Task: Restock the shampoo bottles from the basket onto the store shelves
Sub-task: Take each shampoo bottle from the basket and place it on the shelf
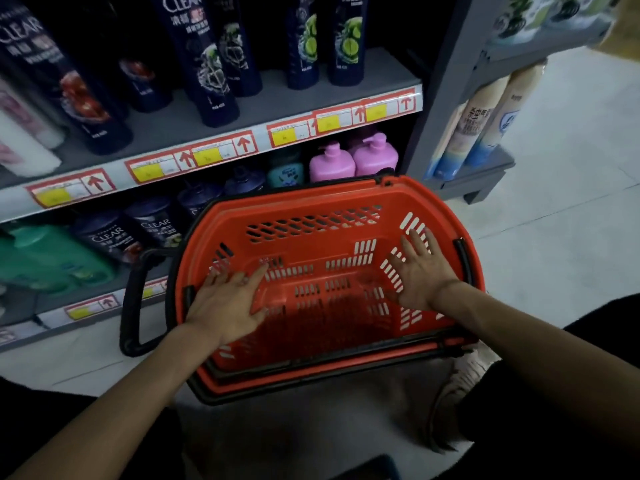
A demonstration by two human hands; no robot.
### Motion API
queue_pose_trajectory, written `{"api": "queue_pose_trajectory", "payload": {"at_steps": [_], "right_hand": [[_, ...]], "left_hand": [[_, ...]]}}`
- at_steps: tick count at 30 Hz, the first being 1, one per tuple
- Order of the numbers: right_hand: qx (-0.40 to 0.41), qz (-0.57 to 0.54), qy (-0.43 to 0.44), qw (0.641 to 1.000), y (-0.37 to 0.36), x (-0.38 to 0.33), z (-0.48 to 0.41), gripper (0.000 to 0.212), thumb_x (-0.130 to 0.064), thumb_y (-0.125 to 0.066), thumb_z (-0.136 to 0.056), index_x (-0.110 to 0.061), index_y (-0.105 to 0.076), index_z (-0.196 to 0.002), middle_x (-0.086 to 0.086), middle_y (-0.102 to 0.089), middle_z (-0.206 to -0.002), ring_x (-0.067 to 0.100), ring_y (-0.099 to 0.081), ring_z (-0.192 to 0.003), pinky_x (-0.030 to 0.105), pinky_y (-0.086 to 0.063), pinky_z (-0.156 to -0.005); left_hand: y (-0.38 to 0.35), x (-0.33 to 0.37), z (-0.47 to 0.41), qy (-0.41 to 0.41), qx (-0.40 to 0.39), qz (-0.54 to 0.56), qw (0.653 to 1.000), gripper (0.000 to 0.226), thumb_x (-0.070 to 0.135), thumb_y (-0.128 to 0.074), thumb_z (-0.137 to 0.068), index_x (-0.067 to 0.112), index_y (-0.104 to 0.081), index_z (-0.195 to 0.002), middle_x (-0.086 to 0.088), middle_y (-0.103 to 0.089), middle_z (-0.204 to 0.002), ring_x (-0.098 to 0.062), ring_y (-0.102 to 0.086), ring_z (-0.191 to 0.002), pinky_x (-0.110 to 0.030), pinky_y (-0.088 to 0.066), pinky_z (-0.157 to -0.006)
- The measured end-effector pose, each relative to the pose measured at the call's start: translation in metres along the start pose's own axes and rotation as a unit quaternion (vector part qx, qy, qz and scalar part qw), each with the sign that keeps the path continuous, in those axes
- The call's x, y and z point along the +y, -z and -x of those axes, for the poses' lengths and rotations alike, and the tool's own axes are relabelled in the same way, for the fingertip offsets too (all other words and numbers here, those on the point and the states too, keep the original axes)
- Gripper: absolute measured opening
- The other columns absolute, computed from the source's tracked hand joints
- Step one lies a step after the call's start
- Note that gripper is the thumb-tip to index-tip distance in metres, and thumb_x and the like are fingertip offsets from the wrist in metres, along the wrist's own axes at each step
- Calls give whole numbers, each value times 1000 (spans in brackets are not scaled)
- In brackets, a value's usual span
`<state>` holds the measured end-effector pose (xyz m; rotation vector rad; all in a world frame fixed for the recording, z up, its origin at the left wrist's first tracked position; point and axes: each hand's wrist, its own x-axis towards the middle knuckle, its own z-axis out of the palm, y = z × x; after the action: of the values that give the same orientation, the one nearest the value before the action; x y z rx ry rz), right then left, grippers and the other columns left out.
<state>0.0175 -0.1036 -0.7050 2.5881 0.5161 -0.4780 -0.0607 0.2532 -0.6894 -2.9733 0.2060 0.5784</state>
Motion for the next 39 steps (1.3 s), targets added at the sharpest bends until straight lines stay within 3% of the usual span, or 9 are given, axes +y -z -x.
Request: {"api": "queue_pose_trajectory", "payload": {"at_steps": [7, 15, 19, 23, 27, 33, 39], "right_hand": [[13, 40, 73, 996, 36, -61, -21, 96, -80, -30, -85, -24, -18, -162, 21, -1, -169, 44, 12, -154, 65, 15, -118], [48, 12, 144, 988, 74, -131, -30, 93, -77, -43, -83, -33, -16, -161, 13, -15, -168, 40, -2, -156, 61, 10, -122], [32, 26, 178, 983, 87, -154, -35, 94, -67, -57, -82, -31, -19, -160, 12, -18, -167, 39, -11, -154, 59, 3, -124], [62, 0, 199, 978, 113, -177, -38, 78, -65, -54, -85, -30, -38, -153, 10, -37, -155, 34, -28, -146, 53, -12, -124], [108, -62, 235, 964, 131, -199, -28, 74, -65, -55, -87, -31, -40, -151, 6, -42, -150, 29, -36, -141, 44, -26, -121], [139, -177, 261, 939, 168, -230, -5, 79, -54, -66, -84, -31, -37, -154, 1, -42, -152, 26, -40, -141, 41, -35, -118], [182, -250, 273, 911, 239, -240, 13, 80, -51, -69, -82, -25, -42, -152, 3, -46, -148, 27, -44, -138, 36, -38, -115]], "left_hand": [[-24, -50, 56, 68, -12, -19, 997, 88, 61, -48, -93, 33, -4, -165, -4, -44, -158, -34, -37, -146, -48, -17, -126], [-51, -105, 108, 144, -20, -14, 989, 82, 60, -50, -93, 31, -18, -163, -8, -50, -151, -31, -44, -142, -47, -17, -126], [-58, -119, 127, 165, 22, 25, 986, 60, 52, -50, -95, 30, -44, -151, -2, -55, -143, -27, -48, -137, -45, -31, -120], [-62, -134, 142, 193, 94, 98, 972, 44, 47, -52, -96, 32, -58, -137, 3, -60, -133, -24, -52, -131, -43, -42, -107], [-53, -138, 149, 224, 138, 167, 950, 47, 48, -54, -98, 34, -54, -143, 2, -60, -135, -28, -52, -133, -43, -45, -106], [-14, -137, 152, 241, 205, 264, 911, 65, 53, -53, -95, 41, -32, -155, -8, -55, -149, -32, -51, -138, -49, -47, -108], [33, -149, 175, 263, 275, 264, 886, 66, 54, -57, -95, 37, -35, -155, -1, -63, -134, -27, -58, -125, -43, -54, -95]]}}
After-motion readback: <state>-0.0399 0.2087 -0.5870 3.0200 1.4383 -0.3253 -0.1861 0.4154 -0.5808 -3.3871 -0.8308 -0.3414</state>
